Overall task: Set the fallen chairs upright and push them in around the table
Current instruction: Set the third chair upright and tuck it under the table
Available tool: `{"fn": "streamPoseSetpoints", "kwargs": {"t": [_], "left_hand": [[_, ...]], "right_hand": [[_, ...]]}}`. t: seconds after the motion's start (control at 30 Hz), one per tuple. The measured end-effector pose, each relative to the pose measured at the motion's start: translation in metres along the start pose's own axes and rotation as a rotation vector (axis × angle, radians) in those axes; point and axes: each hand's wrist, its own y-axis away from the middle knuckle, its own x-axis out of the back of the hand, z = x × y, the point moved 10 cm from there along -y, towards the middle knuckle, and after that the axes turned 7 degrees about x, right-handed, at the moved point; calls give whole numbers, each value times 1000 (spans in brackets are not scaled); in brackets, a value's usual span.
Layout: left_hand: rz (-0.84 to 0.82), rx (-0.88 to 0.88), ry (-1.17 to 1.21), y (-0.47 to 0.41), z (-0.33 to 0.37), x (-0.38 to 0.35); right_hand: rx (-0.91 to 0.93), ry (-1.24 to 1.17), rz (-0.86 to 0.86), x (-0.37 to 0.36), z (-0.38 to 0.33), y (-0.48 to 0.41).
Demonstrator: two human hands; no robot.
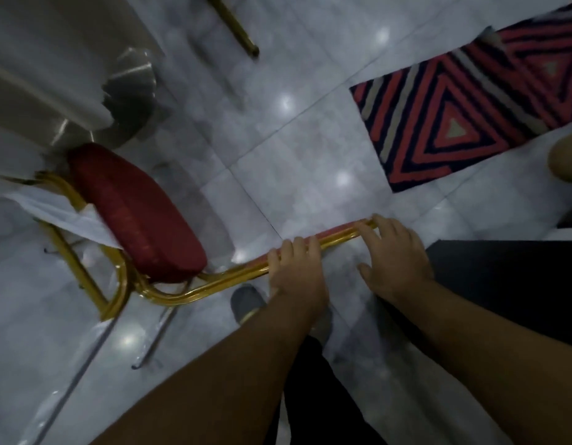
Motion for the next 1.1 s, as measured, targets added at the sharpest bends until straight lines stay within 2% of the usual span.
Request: {"fn": "streamPoseSetpoints", "kwargs": {"t": [0.17,0.3,0.37,0.5,0.8,0.87,0.93,1.1], "left_hand": [[-99,23,-80,-68,20,-79],[-67,19,-68,-96,29,-101],[-48,0,-42,-100,28,-103],[-94,-17,8,-78,17,-90],[-146,95,49,36,-30,-20],[-87,111,87,67,-42,4],[41,105,142,96,-51,35],[356,-8,331,177,-67,121]], "right_hand": [[120,-5,-28,-63,19,-78],[336,-32,-34,-102,12,-108],[367,-31,-34,-106,12,-110],[355,-21,-64,-88,-3,-91],[419,44,-132,11,-79,8],[488,25,-101,39,-99,32],[545,-22,-12,79,-120,57],[626,-114,198,168,-175,118]]}}
